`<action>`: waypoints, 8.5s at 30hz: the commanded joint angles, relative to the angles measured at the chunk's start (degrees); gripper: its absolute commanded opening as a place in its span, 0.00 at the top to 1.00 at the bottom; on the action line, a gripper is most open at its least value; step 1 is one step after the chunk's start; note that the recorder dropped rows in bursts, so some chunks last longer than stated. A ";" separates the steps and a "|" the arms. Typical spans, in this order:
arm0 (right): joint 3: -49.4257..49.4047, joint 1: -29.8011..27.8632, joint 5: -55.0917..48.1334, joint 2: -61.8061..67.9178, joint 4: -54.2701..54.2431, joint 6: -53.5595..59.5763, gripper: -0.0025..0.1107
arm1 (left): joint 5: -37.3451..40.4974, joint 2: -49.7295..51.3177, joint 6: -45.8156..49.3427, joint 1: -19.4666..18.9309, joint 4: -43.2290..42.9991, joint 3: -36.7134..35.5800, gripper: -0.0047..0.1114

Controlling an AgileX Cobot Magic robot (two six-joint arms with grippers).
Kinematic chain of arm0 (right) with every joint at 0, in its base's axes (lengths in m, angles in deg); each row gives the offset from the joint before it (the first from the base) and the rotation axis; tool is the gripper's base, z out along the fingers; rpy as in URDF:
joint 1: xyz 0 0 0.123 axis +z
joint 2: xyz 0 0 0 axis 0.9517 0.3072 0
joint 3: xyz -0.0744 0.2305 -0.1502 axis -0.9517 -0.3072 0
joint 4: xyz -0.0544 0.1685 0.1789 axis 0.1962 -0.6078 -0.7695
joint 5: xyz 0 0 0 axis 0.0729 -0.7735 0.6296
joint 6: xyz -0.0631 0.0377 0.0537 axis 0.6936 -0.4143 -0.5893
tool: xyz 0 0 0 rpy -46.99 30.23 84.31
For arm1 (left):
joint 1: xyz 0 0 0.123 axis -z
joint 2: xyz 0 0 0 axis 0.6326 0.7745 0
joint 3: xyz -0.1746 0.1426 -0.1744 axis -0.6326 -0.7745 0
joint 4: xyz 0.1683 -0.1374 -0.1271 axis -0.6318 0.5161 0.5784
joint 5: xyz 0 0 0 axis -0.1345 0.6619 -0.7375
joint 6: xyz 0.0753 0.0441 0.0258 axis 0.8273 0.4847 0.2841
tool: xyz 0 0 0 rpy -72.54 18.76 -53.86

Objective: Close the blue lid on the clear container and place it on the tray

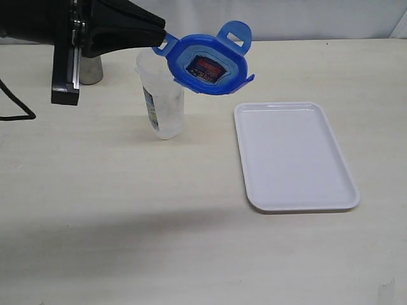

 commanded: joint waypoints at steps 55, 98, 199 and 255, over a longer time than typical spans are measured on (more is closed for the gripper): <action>26.20 14.46 -70.24 61.08 -95.95 153.11 0.60 | 1.62 -0.20 -0.11 -0.16 -1.78 0.38 0.96; 41.34 14.46 -47.02 64.03 -104.76 122.44 0.94 | -32.22 -4.94 -43.53 -0.16 -19.81 -0.23 0.63; 63.72 21.51 -72.77 98.82 -94.56 79.83 0.94 | -73.54 -31.66 -65.67 -0.16 -30.83 -37.14 0.96; 57.26 21.78 -68.75 98.82 -107.92 83.00 0.94 | -73.56 -31.66 -65.81 -0.16 -30.83 -37.14 0.96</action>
